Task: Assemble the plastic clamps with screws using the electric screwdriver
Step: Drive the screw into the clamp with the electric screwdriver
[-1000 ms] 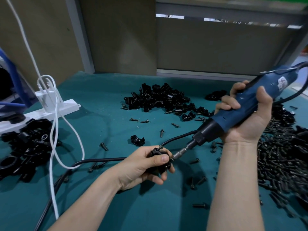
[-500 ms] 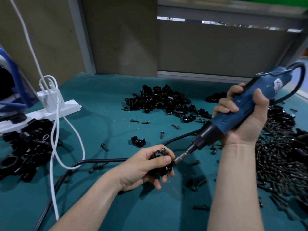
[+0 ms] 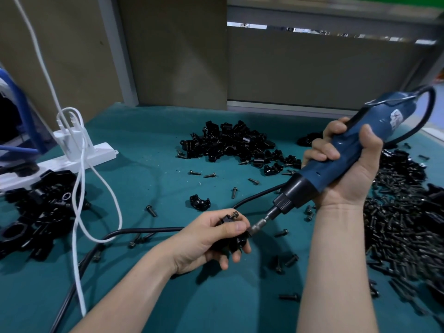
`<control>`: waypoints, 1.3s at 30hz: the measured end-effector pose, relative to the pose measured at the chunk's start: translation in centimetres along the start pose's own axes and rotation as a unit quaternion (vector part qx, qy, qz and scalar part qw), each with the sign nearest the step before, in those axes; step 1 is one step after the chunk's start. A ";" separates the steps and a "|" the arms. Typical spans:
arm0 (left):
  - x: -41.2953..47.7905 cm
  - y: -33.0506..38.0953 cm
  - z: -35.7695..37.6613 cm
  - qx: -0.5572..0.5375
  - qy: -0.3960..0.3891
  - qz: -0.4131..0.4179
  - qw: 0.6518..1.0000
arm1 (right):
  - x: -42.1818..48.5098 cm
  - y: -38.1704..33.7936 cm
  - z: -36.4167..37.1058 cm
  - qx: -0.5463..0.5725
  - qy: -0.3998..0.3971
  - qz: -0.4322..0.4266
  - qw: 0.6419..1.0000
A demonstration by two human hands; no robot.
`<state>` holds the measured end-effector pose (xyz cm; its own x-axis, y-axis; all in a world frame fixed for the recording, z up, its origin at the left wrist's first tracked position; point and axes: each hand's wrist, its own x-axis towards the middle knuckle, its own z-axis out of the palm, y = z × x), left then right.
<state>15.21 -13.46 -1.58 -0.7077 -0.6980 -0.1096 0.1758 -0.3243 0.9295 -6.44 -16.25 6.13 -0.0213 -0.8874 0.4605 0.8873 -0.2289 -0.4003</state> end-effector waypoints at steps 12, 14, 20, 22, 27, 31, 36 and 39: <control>0.0 -0.1 0.0 -0.016 0.014 0.006 1.000 | 0.1 0.1 0.1 0.012 -0.002 0.000 1.000; 0.0 -0.1 0.0 -0.018 0.018 0.008 1.000 | 0.2 0.1 0.1 0.016 -0.004 -0.001 1.000; 0.0 0.0 0.0 -0.022 0.026 0.008 0.999 | 0.2 0.2 0.0 0.034 -0.016 -0.003 0.999; 0.0 0.0 0.0 -0.024 0.028 0.008 0.999 | 0.2 0.2 -0.1 0.039 -0.020 -0.003 0.999; 0.0 0.0 0.0 -0.024 0.023 0.003 0.999 | 0.1 0.4 0.0 0.059 -0.035 0.001 0.998; 0.0 -0.1 -0.2 -0.024 0.018 -0.005 1.000 | 0.2 0.3 0.2 0.091 -0.063 0.007 0.994; -0.1 -0.1 -0.2 -0.007 0.015 -0.013 1.000 | 0.4 0.5 0.5 0.116 -0.097 0.022 0.988; -0.1 0.0 -0.3 -0.006 0.014 -0.014 1.000 | 0.4 0.6 0.4 0.127 -0.105 0.026 0.986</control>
<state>15.48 -13.57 -1.71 -0.6935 -0.7058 -0.1447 0.1648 -0.3510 0.9218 -5.75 -16.60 6.38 0.0990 -0.7868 0.6093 0.9719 -0.0551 -0.2290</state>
